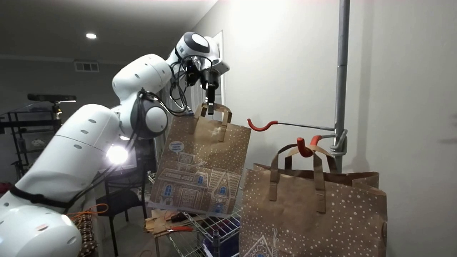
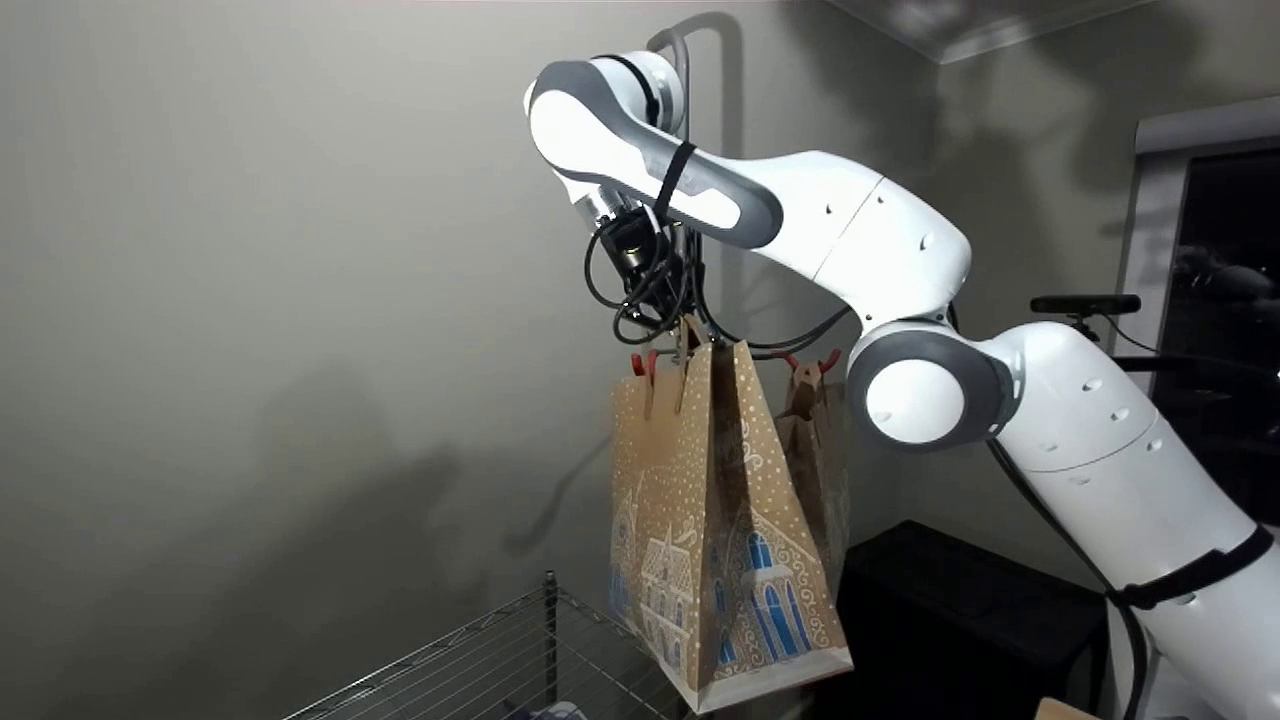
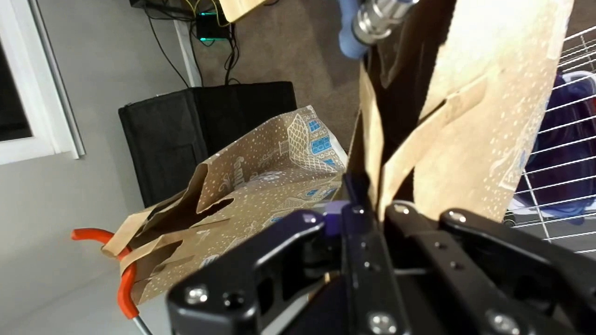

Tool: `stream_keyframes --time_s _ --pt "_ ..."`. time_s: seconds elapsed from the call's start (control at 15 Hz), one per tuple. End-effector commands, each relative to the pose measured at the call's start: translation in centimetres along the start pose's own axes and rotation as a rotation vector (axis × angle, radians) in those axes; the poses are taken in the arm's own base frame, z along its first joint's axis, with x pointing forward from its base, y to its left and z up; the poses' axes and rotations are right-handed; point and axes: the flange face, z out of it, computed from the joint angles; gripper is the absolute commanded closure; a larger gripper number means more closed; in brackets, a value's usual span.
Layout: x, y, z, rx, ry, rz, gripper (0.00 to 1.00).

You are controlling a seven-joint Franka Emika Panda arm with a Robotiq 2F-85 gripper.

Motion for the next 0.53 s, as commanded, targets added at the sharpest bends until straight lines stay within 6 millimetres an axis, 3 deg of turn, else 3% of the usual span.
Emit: stream_keyframes --time_s 0.0,0.47 --pt "-0.9 3.2 -1.6 0.052 0.03 -0.099 1.0" --pt "-5.9 3.8 -4.2 0.092 0.06 -0.427 1.0"
